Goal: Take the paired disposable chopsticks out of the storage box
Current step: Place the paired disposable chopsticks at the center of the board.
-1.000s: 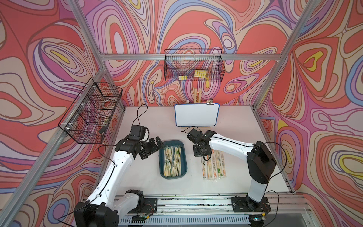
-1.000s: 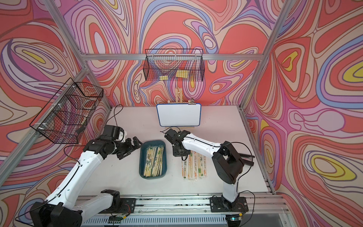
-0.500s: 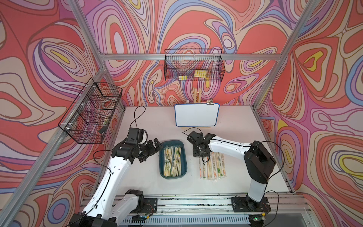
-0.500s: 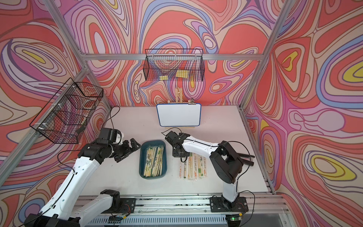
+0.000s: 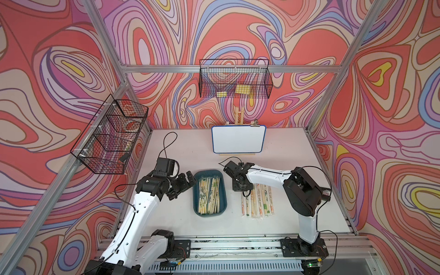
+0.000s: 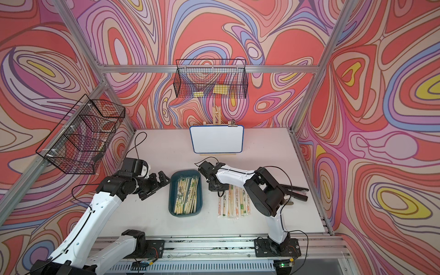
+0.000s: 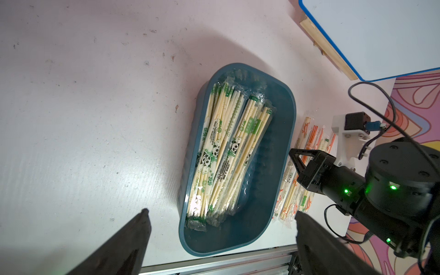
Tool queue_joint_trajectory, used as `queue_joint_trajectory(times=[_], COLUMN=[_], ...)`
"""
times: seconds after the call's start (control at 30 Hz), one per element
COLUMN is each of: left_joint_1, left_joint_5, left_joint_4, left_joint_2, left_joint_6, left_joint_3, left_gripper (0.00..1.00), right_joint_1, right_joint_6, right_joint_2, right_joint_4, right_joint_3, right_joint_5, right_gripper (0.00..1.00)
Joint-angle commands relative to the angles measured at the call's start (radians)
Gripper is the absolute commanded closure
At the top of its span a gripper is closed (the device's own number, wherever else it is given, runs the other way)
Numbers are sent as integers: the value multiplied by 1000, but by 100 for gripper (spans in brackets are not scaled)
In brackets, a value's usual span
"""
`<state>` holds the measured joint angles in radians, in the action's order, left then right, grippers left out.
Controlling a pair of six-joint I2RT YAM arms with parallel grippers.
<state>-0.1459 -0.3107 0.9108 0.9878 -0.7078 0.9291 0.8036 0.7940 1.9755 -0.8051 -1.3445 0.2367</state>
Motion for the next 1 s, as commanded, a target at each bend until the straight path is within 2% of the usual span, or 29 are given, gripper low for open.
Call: queue_joint_trajectory(times=[0.0, 0.2, 0.53, 0.63, 0.77, 0.97], left_joint_1=[-6, -5, -7, -5, -6, -7], left_joint_5=[6, 12, 31, 42, 56, 94], left_joint_4=[19, 18, 26, 39, 60, 82], left_joint_2=[-9, -6, 14, 17, 10, 3], left_joint_6=[-7, -4, 3, 11, 16, 41], left_joint_3=[-3, -7, -4, 2, 10, -3], left_gripper=[0, 0, 0, 0, 0, 0], right_joint_1=[-7, -7, -7, -6, -6, -3], right_joint_6=[-1, -1, -2, 0, 1, -18], right_joint_2=[11, 3, -32, -64, -132, -265], right_joint_4=[-11, 1, 6, 10, 7, 8], right_joint_3=[-19, 6, 31, 49, 65, 54], right_joint_5=[39, 37, 39, 35, 21, -91], right_gripper=[96, 94, 71, 67, 67, 67])
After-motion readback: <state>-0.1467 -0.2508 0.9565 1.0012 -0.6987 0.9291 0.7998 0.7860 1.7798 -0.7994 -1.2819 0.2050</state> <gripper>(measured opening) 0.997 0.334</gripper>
